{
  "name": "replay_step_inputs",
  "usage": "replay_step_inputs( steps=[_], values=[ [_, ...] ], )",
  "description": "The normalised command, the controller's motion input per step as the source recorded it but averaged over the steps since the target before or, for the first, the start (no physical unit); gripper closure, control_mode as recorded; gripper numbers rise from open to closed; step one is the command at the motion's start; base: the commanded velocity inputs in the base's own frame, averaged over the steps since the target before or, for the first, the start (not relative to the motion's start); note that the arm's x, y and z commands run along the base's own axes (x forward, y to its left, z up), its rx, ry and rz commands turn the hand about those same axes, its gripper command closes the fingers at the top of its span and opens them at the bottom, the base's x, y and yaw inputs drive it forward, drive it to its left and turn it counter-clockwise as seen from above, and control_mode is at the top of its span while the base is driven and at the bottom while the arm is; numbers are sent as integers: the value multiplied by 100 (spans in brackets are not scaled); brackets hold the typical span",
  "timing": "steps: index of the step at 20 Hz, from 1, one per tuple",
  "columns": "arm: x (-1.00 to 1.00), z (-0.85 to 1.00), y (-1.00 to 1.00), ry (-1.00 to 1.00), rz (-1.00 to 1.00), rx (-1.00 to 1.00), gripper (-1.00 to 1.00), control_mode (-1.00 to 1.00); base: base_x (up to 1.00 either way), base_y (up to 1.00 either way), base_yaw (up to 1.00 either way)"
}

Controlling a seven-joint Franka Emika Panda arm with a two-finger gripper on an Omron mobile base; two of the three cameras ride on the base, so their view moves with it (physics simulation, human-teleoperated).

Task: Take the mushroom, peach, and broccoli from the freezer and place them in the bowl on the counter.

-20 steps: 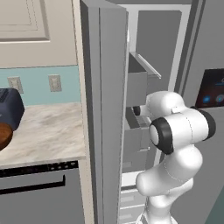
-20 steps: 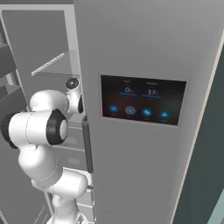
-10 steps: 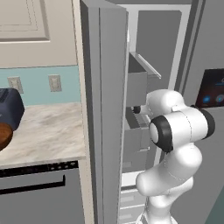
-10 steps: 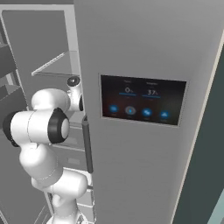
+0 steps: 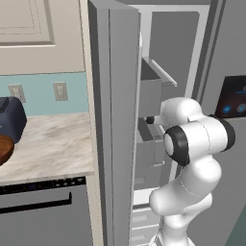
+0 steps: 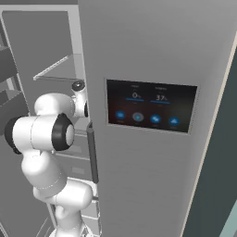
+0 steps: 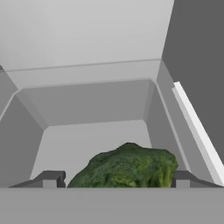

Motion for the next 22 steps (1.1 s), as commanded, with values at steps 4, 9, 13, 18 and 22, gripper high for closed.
replay_step_inputs(
  steps=[4,9,13,18,22],
  values=[
    [0,-22,0,0,0,0,100,-100,0,0,0],
    [0,-1,0,0,0,0,100,-100,0,0,0],
    [-4,-13,0,0,0,0,100,-100,0,0,0],
    [-30,-27,0,0,0,0,100,-100,0,0,0],
    [-34,-9,0,0,0,0,100,-100,0,0,0]
  ],
)
